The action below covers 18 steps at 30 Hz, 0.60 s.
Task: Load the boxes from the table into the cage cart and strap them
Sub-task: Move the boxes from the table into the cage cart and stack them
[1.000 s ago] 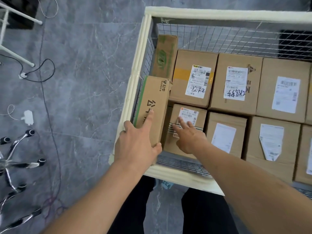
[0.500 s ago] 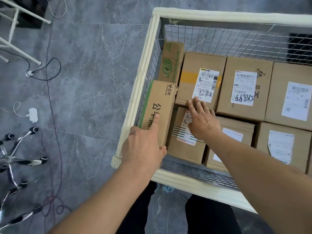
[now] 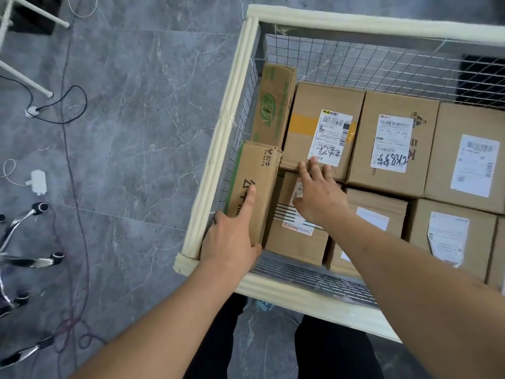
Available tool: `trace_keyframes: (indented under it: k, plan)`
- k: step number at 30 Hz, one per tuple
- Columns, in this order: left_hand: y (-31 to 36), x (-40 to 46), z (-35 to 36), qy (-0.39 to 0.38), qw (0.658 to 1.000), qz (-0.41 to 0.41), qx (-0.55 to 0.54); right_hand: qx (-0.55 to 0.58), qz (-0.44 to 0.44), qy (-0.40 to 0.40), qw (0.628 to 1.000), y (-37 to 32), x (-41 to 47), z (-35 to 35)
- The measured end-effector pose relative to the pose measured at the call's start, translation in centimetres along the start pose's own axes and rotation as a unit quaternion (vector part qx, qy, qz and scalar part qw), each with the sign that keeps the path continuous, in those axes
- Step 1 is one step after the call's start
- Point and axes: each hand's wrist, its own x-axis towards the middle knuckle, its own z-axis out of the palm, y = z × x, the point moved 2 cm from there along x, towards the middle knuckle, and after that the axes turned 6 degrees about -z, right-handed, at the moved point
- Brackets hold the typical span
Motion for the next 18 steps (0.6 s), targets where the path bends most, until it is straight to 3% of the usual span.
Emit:
trace_keyframes:
  k: [8, 18]
  plan:
    - [-0.1, 1.1, 0.6, -0.003, 1.000, 0.010, 0.000, 0.018, 0.013, 0.024, 0.999, -1.0, -0.1, -0.3]
    - [0.5, 0.9, 0.0, 0.016, 0.999, 0.035, 0.035, 0.029, -0.042, 0.059, 0.997, -3.4, -3.6, 0.0]
